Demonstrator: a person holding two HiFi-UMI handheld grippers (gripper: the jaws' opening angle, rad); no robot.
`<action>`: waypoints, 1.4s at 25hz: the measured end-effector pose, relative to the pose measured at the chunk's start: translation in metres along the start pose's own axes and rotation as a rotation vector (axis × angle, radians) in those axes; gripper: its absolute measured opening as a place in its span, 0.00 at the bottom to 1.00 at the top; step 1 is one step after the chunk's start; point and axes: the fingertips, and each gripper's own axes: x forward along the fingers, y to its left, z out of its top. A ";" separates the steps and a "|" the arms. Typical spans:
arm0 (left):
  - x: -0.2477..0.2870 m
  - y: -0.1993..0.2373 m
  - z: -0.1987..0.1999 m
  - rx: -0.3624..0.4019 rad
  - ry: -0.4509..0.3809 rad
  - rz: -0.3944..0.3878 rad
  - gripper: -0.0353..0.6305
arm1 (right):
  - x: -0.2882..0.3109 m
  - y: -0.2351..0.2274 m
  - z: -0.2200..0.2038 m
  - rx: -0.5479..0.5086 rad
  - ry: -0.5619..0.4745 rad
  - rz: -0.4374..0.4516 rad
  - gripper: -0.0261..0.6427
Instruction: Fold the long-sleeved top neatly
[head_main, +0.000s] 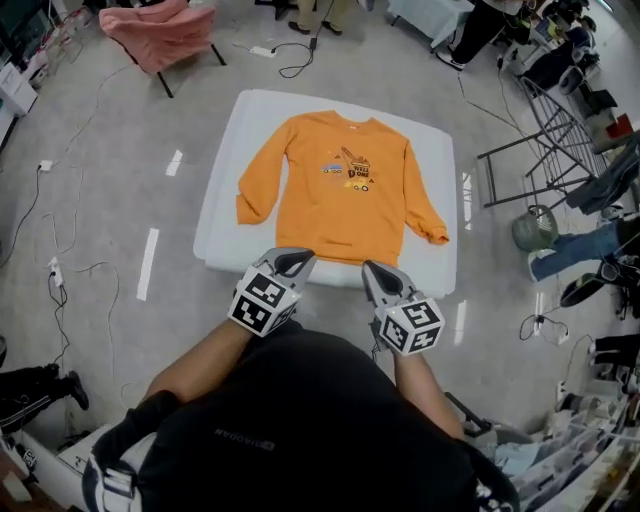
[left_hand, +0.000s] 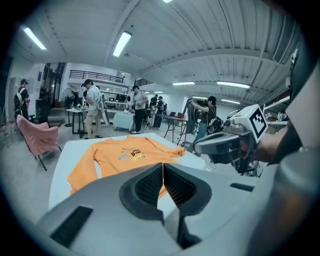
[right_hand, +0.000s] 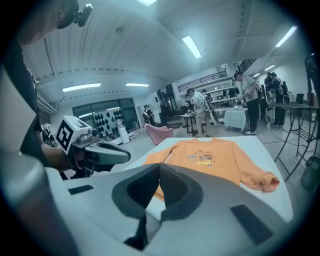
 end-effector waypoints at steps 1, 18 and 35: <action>0.003 0.011 0.007 0.009 -0.002 -0.004 0.06 | 0.008 -0.004 0.006 0.003 -0.003 -0.010 0.05; 0.055 0.091 0.016 0.069 0.077 -0.129 0.06 | 0.060 -0.080 0.006 0.097 0.043 -0.237 0.05; 0.107 0.099 0.013 -0.036 0.109 0.071 0.06 | -0.003 -0.263 -0.012 0.091 0.119 -0.411 0.05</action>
